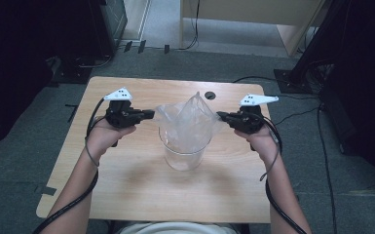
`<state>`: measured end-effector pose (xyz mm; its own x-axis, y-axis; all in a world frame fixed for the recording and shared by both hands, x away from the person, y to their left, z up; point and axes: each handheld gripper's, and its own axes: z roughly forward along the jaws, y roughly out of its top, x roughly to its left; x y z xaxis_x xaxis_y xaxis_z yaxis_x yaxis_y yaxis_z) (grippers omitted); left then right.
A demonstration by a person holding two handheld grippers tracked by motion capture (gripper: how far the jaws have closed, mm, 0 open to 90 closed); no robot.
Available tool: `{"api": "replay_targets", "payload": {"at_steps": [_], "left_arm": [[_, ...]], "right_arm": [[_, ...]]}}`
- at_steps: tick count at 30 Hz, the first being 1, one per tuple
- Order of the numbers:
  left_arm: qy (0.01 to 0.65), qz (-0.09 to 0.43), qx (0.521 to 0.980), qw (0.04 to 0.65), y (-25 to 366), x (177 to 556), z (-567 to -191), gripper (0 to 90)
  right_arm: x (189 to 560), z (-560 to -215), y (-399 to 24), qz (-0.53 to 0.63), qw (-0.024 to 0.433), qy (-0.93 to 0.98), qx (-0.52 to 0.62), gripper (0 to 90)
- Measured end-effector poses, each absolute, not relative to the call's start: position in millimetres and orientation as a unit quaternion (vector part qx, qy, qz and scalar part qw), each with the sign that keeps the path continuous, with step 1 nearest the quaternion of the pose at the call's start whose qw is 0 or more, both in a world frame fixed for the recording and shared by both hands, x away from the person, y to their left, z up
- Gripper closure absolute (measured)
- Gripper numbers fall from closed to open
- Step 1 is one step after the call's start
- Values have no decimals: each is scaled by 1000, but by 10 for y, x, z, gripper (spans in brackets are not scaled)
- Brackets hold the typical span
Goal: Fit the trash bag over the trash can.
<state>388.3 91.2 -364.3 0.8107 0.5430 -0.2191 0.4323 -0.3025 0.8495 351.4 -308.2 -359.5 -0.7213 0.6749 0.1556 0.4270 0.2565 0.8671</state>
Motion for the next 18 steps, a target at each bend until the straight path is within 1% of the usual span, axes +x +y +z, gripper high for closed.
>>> {"api": "replay_targets", "payload": {"at_steps": [5,7,8,9,10,11,13,14,16,18], "left_arm": [[310,50,807,500,1019,3901,-3657,900],[312,50,805,502,1017,3903,-3660,900],[308,50,804,506,1007,3900,-3659,893],[305,47,803,510,991,3895,-3656,859],[298,42,804,513,974,3891,-3652,841],[292,39,804,516,954,3881,-3650,798],[280,36,808,518,919,3864,-3644,753],[276,38,809,518,905,3856,-3641,726],[273,35,809,520,885,3850,-3637,695],[270,37,806,525,875,3847,-3630,649]], "right_arm": [[3468,-3595,-3170,482,125,792,354,900],[3458,-3596,-3165,449,150,808,351,900],[3454,-3596,-3162,447,155,810,345,900],[3450,-3592,-3162,461,146,806,341,894],[3448,-3586,-3162,479,134,800,337,872],[3447,-3579,-3156,490,129,795,333,844],[3442,-3565,-3137,491,135,797,325,759],[3438,-3562,-3129,495,137,797,319,733],[3436,-3561,-3121,507,132,793,311,691],[3438,-3562,-3107,511,127,793,308,686]]}}
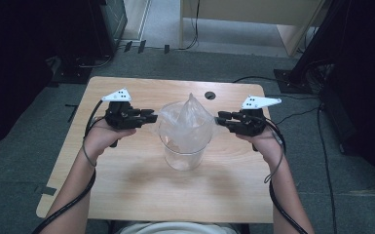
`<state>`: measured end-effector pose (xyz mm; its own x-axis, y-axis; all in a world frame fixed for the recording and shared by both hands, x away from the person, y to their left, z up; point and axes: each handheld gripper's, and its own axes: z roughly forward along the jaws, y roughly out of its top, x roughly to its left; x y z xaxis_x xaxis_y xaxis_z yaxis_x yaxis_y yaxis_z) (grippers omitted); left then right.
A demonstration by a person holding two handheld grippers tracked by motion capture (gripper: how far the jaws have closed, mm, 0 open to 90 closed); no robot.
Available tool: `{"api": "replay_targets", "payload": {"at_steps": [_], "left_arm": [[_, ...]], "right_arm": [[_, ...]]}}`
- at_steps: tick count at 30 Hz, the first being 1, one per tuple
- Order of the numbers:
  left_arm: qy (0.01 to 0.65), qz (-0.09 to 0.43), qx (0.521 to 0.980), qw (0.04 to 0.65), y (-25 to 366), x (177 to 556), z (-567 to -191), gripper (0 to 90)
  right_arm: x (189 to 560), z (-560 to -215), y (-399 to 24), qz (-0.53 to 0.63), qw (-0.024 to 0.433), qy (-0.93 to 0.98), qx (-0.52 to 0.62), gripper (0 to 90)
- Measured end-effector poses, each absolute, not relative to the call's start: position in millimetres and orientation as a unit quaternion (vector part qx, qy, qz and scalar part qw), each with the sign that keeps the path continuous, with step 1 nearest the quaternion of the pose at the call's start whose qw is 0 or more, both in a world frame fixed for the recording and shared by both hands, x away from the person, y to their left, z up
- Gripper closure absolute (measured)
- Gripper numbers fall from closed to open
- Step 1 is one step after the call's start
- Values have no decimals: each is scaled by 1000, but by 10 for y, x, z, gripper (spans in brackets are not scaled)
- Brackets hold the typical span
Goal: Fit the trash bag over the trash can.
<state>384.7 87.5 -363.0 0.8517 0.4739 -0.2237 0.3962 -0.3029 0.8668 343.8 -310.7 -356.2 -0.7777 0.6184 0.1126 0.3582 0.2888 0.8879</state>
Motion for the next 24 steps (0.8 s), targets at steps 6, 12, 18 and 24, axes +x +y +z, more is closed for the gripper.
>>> {"api": "replay_targets", "payload": {"at_steps": [6,12,18,24], "left_arm": [[257,53,805,531,836,3838,-3575,556],[231,66,813,531,736,3824,-3547,497],[230,59,818,523,653,3883,-3539,500],[223,61,825,516,580,3978,-3564,503]], "right_arm": [[3450,-3538,-3063,516,144,792,294,602],[3470,-3484,-3003,529,146,786,285,574],[3545,-3487,-2874,529,134,785,294,548],[3659,-3540,-2761,513,125,798,289,538]]}}
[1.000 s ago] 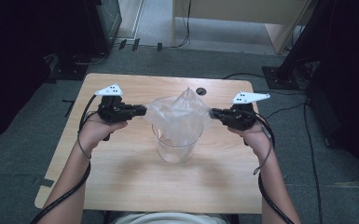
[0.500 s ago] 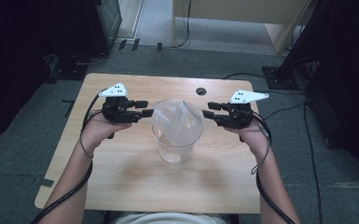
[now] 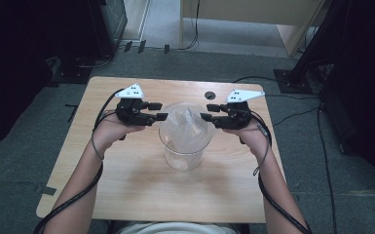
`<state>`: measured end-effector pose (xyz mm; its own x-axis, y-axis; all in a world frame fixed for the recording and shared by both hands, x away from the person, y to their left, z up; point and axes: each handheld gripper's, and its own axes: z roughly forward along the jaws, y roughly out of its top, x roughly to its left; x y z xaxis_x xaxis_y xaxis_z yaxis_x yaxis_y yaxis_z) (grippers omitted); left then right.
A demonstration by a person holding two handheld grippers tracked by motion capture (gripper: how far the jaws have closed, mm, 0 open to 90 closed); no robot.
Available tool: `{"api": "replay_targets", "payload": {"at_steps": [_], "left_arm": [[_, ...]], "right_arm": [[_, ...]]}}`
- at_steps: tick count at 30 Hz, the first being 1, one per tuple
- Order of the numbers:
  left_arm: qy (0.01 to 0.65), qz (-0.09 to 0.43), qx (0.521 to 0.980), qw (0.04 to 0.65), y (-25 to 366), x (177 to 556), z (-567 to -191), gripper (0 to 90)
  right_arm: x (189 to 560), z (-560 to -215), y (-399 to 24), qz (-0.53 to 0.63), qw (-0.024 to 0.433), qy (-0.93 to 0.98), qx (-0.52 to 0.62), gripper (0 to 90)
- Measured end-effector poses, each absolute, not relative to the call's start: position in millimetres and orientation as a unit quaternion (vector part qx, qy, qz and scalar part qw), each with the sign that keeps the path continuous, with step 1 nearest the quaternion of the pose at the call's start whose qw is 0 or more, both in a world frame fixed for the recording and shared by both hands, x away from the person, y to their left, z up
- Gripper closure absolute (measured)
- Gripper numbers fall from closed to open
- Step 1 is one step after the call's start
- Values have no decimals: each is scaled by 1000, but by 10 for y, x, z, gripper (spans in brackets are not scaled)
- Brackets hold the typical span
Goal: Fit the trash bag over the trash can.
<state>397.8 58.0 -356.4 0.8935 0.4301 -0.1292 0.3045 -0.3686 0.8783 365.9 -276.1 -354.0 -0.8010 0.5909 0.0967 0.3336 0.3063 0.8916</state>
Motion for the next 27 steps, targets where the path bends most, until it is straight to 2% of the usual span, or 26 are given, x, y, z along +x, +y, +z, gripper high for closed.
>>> {"api": "replay_targets", "payload": {"at_steps": [3,6,8,10,11,13,17,25,27], "left_arm": [[219,59,820,525,569,4055,-3606,621],[216,52,825,520,522,4092,-3651,676],[212,57,830,512,496,4101,-3682,704],[218,62,831,509,495,4118,-3705,777],[222,63,830,508,500,4127,-3712,819],[235,61,828,506,515,4154,-3732,869],[240,67,828,502,540,4165,-3766,891],[278,86,811,507,555,4252,-3860,897],[290,84,810,503,549,4276,-3921,896]], "right_arm": [[3727,-3621,-2760,498,121,804,300,514],[3777,-3717,-2795,508,101,799,306,525],[3797,-3752,-2814,504,101,800,310,592],[3811,-3758,-2831,510,97,796,313,681],[3817,-3759,-2837,511,93,794,316,760],[3830,-3773,-2839,508,84,796,317,813],[3839,-3811,-2819,493,90,806,315,894],[3885,-3806,-2871,488,146,788,346,900],[3895,-3844,-2878,480,143,792,350,900]]}}
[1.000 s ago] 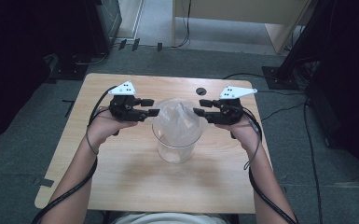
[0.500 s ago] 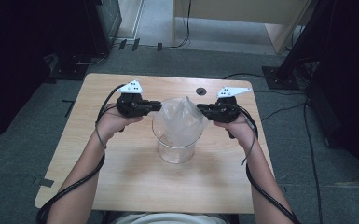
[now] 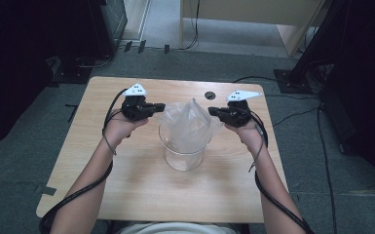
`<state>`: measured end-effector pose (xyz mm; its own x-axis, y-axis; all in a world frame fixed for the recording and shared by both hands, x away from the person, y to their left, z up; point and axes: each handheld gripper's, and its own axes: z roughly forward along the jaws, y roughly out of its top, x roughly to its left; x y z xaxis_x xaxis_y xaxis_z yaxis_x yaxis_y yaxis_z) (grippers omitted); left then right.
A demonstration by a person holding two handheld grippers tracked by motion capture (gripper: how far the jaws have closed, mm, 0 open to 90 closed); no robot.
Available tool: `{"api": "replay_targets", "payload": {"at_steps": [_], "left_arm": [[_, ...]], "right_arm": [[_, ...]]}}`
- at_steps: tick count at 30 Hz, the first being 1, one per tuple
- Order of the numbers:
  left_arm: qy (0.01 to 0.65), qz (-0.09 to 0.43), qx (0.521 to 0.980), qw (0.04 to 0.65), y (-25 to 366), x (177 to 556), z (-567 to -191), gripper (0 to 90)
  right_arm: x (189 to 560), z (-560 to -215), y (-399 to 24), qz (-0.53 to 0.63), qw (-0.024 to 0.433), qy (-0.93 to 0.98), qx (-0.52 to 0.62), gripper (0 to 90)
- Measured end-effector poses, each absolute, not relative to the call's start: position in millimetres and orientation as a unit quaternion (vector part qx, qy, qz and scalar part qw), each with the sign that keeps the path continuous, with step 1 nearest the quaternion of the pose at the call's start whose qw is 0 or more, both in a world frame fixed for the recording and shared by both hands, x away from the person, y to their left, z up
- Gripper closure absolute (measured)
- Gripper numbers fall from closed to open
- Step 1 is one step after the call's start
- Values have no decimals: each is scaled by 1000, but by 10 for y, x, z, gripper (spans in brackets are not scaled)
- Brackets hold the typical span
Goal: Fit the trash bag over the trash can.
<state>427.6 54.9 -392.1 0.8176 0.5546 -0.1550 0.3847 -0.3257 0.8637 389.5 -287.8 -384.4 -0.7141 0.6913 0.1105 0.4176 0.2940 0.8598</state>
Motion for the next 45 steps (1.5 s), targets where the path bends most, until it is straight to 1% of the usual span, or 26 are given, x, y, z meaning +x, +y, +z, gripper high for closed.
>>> {"api": "replay_targets", "payload": {"at_steps": [4,8,11,14,17,20,22,26,32,33,34,35,38,39,41,45], "left_arm": [[304,69,808,500,543,4312,-4059,896],[304,62,803,508,541,4301,-4072,894],[302,64,802,512,556,4288,-4025,858],[298,64,801,515,565,4277,-3977,819],[299,61,799,518,558,4267,-3942,821],[296,63,799,519,552,4248,-3914,844],[296,65,800,519,551,4237,-3895,853],[298,68,798,520,536,4219,-3849,864],[288,81,794,530,492,4173,-3769,887],[288,84,792,532,486,4164,-3759,892],[286,84,792,533,486,4158,-3749,893],[284,86,792,533,485,4151,-3741,894],[281,86,793,533,492,4145,-3726,896],[283,84,792,535,494,4148,-3726,897],[282,82,793,533,495,4162,-3742,898],[289,80,797,524,439,4217,-3831,899]], "right_arm": [[3913,-3982,-2859,454,130,807,354,900],[3918,-4042,-2834,453,119,810,353,900],[3901,-3970,-2870,467,132,801,349,782],[3870,-3868,-2930,481,142,792,348,712],[3861,-3818,-2946,497,145,782,348,624],[3866,-3769,-2941,516,144,770,348,583],[3851,-3726,-2935,524,142,766,345,570],[3800,-3671,-2894,519,135,779,325,518],[3786,-3704,-2765,516,118,790,309,463],[3793,-3727,-2738,511,118,794,307,487],[3799,-3749,-2718,507,117,797,306,544],[3801,-3765,-2706,506,116,799,304,677],[3797,-3770,-2692,504,117,800,303,879],[3794,-3760,-2696,503,120,800,304,900],[3797,-3746,-2715,503,121,798,309,900],[3840,-3790,-2747,508,139,783,332,900]]}}
